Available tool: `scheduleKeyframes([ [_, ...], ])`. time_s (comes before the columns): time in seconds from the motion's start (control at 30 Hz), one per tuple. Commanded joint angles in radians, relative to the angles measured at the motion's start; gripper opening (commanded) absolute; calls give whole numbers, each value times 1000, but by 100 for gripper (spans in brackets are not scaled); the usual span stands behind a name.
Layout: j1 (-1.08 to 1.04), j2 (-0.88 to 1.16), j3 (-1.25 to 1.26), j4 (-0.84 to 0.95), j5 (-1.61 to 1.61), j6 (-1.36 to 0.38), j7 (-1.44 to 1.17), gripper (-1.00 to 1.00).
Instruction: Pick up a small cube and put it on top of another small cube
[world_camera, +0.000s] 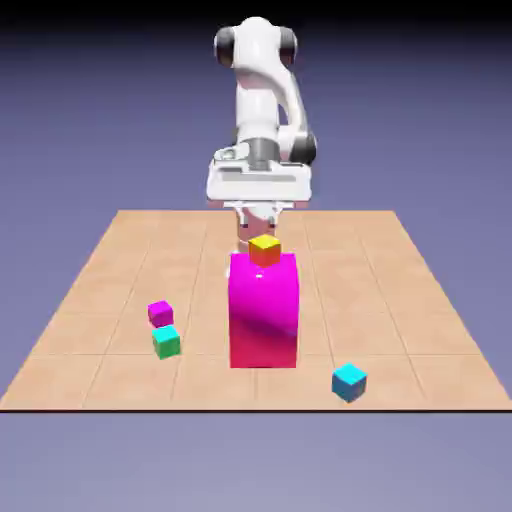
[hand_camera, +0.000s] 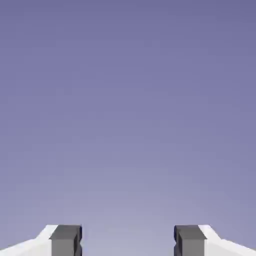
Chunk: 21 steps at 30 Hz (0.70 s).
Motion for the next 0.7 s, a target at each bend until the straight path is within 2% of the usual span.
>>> scheduleKeyframes([
  [0.0,11,36,3,17,2,-8,-13,0],
  [0.67,241,761,69,359,48,-160,-270,0],
])
